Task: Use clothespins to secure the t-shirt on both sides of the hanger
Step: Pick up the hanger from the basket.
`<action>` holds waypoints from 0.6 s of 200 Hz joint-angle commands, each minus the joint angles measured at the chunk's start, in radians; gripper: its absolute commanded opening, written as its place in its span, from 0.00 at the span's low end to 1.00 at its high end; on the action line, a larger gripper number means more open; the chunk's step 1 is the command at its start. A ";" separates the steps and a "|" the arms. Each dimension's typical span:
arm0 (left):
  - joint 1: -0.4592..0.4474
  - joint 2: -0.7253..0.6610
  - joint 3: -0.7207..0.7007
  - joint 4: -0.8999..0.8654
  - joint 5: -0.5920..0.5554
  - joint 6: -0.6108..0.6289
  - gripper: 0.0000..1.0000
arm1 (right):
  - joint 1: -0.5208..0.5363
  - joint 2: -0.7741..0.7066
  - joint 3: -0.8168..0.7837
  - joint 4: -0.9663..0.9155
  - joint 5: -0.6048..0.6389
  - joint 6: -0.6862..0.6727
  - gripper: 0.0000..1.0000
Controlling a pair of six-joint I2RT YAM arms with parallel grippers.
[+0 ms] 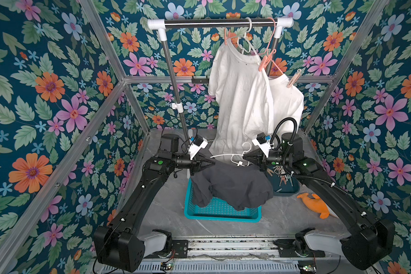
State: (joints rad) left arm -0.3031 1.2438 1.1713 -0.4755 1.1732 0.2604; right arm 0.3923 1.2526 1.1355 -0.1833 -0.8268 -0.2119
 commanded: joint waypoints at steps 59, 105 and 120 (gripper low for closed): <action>-0.027 0.048 0.050 -0.031 0.008 0.052 0.00 | 0.113 -0.083 -0.072 0.136 0.306 -0.138 0.00; -0.033 0.049 0.061 -0.066 -0.016 0.077 0.04 | 0.113 -0.097 -0.087 0.191 0.331 -0.202 0.00; -0.034 0.059 0.062 -0.066 -0.012 0.076 0.07 | 0.114 -0.094 -0.082 0.194 0.332 -0.217 0.00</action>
State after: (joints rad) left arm -0.3294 1.2945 1.2274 -0.5415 1.1362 0.2962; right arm 0.5003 1.1606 1.0477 -0.0978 -0.4641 -0.4004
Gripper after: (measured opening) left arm 0.126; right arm 0.069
